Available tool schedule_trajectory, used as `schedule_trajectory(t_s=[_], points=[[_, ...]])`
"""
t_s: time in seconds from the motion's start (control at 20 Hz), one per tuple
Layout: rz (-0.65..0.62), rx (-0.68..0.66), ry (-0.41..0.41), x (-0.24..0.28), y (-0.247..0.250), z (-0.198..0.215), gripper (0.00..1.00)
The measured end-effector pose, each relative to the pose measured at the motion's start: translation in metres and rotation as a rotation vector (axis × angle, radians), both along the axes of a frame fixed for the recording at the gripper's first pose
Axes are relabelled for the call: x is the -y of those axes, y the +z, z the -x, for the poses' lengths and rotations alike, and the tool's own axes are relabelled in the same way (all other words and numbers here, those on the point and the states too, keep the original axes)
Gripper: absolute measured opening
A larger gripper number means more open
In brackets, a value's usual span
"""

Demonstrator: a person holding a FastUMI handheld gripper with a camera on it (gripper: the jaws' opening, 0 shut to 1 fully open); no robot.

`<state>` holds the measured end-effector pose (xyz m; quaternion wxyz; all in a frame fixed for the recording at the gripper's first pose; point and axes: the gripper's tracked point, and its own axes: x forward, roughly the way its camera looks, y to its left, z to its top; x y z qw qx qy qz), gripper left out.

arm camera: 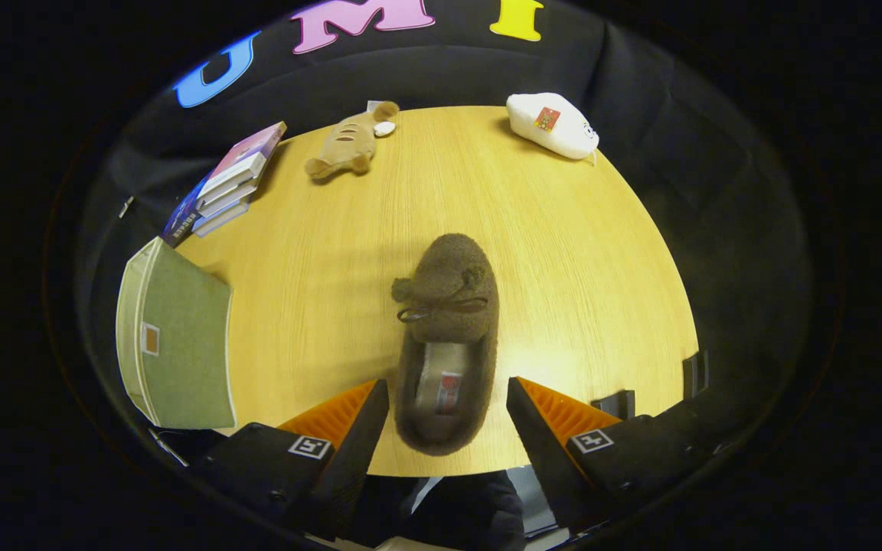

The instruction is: Open the storage box then place both shoes into the box .Put the left shoe in first, then the right shoe, with the right side of both shoes facing outward in a uniform manner.

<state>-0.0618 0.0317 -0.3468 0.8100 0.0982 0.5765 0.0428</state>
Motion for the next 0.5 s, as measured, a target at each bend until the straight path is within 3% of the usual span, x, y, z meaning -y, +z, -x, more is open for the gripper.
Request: schedule_trajectory(t_s=[0.25,0.45,0.5], points=[[0.04,0.031,-0.019,0.009,-0.052,-0.016,0.93],[0.007,0.024,-0.065,0.009,-0.069,-0.03,0.78],[0.016,0.006,-0.082,0.012,-0.072,-0.031,0.69]])
